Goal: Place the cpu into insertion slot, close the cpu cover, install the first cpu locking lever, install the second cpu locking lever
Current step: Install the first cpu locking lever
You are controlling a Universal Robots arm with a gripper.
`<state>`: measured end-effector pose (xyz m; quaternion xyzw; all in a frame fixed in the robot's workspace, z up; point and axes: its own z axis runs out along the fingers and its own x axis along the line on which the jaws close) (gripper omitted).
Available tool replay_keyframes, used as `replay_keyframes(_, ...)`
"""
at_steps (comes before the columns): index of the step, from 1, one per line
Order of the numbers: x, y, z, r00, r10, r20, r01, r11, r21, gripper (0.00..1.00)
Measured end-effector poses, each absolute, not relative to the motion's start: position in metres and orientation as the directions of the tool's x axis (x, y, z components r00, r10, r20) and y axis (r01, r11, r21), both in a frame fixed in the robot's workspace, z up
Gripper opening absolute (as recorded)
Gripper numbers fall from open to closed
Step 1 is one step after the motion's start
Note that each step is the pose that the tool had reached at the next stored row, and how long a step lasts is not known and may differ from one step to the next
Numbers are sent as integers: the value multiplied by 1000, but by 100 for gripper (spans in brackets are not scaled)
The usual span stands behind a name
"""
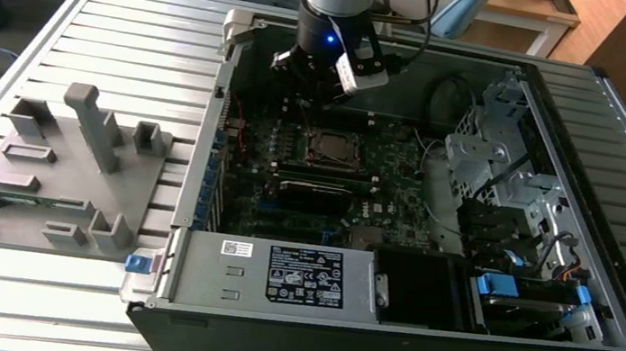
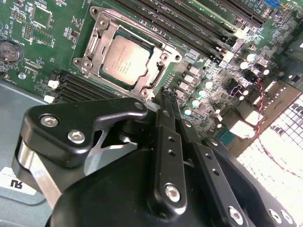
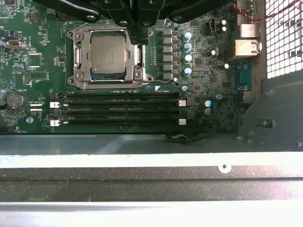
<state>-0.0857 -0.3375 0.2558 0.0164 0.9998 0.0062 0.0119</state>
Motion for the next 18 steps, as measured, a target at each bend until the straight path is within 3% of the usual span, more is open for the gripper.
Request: replay_keyframes(18,-89,-337,256,-999,33,-23,33,999,13,11)
